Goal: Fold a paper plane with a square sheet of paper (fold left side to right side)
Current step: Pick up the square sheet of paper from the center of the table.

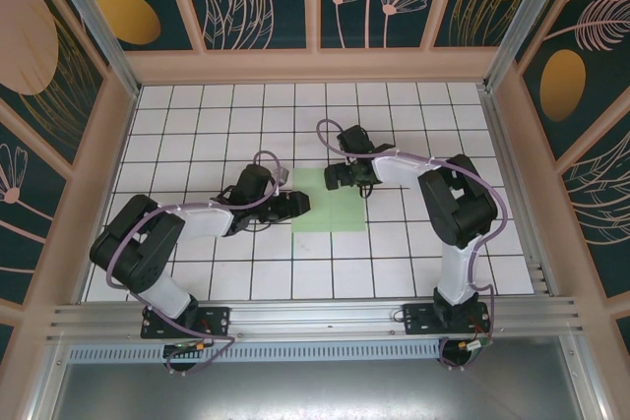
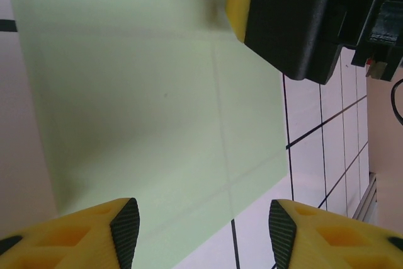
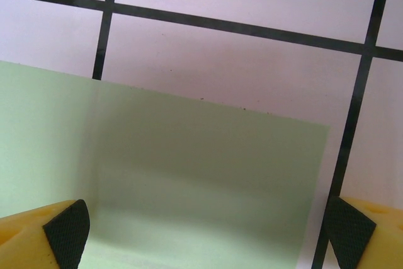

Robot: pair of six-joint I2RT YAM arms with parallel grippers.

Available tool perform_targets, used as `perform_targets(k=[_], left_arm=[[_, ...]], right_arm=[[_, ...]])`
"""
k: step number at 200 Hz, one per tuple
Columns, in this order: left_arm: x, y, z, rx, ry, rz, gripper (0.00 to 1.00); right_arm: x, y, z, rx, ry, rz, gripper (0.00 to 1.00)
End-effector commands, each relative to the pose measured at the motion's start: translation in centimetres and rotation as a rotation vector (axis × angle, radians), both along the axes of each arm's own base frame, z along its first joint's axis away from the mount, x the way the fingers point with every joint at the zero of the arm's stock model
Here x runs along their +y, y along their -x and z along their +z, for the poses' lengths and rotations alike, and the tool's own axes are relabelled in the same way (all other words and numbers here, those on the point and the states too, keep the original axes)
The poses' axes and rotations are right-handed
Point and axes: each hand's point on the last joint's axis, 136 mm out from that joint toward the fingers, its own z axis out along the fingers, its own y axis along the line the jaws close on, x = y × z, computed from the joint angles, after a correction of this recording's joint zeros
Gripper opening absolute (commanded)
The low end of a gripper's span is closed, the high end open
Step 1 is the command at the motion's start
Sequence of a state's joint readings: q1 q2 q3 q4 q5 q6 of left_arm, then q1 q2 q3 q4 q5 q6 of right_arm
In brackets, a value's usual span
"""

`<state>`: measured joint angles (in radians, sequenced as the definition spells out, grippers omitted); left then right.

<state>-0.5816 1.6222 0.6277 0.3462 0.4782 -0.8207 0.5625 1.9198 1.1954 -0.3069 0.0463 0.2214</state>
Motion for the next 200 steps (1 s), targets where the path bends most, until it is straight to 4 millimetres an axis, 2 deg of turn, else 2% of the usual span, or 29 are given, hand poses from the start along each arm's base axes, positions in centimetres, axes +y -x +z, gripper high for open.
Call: perform_targets(k=[1,32,58,66,101,150,200], left_arm=[[-0.5,-0.1,-0.6,0.021,-0.020,-0.010,0.60],[-0.2,0.0,-2.1,0.047,-0.072,-0.007,0.59],[-0.2,0.1,-2.6,0.059,-0.086,-0.014,0.52],[0.0,0.3,-3.7,0.082,-0.105,-0.014,0.51],[0.4,0.2,-4.5,0.088,-0.136,-0.002,0.49],[0.5,0.0,-4.5,0.077,-0.144,0.008,0.47],[0.1,-0.6,-3.1,0.033,-0.092,0.030,0.47]], right_arm=[[0.7,-0.9,0.4,-0.014,-0.033,0.011,0.99],[1.1,0.0,-0.1,0.020,-0.056,0.028,0.98],[1.6,0.8,-0.3,0.039,-0.057,0.045,0.96],[1.8,1.0,-0.3,0.044,-0.058,0.053,0.95],[3.2,2.5,-0.1,0.066,-0.070,0.091,0.94],[4.5,4.2,0.4,0.081,-0.068,0.122,0.93],[5.0,5.1,1.4,0.093,-0.112,0.141,0.76]])
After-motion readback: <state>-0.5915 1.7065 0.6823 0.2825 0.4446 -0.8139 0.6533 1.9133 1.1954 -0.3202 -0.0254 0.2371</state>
